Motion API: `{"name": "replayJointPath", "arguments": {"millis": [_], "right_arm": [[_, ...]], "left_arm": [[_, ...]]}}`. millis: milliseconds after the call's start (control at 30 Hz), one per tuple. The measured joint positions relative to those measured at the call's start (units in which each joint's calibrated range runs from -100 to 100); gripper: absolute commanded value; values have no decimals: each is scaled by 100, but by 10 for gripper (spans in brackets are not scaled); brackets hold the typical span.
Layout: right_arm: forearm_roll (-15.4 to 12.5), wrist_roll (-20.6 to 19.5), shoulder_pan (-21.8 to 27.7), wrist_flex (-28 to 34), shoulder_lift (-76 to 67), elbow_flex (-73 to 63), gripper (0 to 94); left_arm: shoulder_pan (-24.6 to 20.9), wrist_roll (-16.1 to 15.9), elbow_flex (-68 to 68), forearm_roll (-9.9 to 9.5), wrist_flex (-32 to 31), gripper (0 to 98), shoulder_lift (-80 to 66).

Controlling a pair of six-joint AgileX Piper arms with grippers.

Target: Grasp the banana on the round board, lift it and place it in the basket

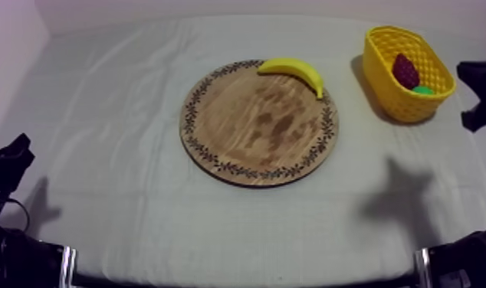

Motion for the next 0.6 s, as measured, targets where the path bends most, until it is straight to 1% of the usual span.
{"name": "replayJointPath", "arguments": {"millis": [133,400,533,600], "right_arm": [[46,42,-104,51,793,-726,6],[350,-14,-500,619,2437,-2136,7],[375,-11,-640,846,3174,-2819,7],[456,-58,-720,924,3581,-3160,7]], "left_arm": [[0,0,0,0,0,1,0],[0,0,0,0,0,1,0],[0,0,0,0,0,1,0],[0,0,0,0,0,1,0]]}}
